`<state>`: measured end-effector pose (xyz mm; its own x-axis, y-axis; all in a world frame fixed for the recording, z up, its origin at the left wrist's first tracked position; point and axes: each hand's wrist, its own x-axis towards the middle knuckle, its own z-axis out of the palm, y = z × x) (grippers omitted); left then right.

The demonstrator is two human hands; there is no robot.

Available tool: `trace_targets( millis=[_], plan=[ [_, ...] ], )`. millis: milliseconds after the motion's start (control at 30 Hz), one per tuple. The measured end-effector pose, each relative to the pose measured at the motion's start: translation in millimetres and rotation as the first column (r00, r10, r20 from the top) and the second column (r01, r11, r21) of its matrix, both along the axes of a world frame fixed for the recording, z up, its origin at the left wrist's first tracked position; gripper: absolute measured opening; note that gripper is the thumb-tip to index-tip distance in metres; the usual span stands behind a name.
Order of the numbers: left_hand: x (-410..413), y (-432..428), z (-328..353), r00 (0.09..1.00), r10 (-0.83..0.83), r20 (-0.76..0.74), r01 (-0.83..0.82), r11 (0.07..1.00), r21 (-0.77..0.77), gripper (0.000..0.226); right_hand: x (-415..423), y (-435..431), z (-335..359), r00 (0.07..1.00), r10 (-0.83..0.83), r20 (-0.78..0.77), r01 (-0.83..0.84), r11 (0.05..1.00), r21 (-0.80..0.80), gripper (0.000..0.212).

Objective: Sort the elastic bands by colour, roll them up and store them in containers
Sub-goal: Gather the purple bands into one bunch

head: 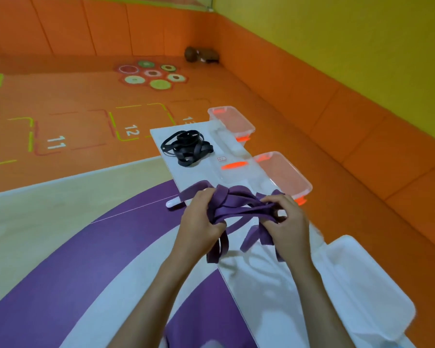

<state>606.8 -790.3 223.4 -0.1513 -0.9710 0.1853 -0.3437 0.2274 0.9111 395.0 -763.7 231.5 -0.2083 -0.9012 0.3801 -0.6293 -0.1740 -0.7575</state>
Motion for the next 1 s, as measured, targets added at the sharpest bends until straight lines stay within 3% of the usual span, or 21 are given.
trace_targets(
  millis=[200,333,567,667,867,1000],
  plan=[
    [-7.6,-93.0,4.9,0.997,-0.075,-0.032,0.075,0.997,-0.004,0.051,-4.7,-78.6,2.0,0.996,-0.081,0.025,0.082,0.996,-0.033,0.049],
    [-21.2,-149.8,-6.5,0.99,-0.136,0.039,0.137,0.99,-0.017,0.051,-18.5,-118.9,-23.0,0.99,-0.133,0.052,0.135,0.99,-0.043,0.053],
    [-60.2,-232.5,-60.9,0.919,-0.345,0.19,0.329,0.938,0.11,0.039,-41.7,-159.4,-104.8,0.935,-0.289,0.206,0.256,0.951,0.173,0.056],
    [-75.7,-256.2,-96.5,0.872,-0.408,0.269,0.367,0.91,0.193,0.05,-49.3,-169.8,-143.7,0.924,-0.339,0.177,0.291,0.924,0.247,0.051],
    [-93.5,-291.6,-147.3,0.605,-0.574,0.552,0.5,0.813,0.298,0.072,-46.7,-176.3,-208.5,0.929,-0.348,0.123,0.263,0.857,0.443,0.037],
    [-98.6,-310.0,-175.2,0.412,-0.653,0.636,0.572,0.728,0.376,0.082,-36.1,-177.7,-241.4,0.928,-0.372,0.004,0.311,0.781,0.541,0.031]
  ],
)
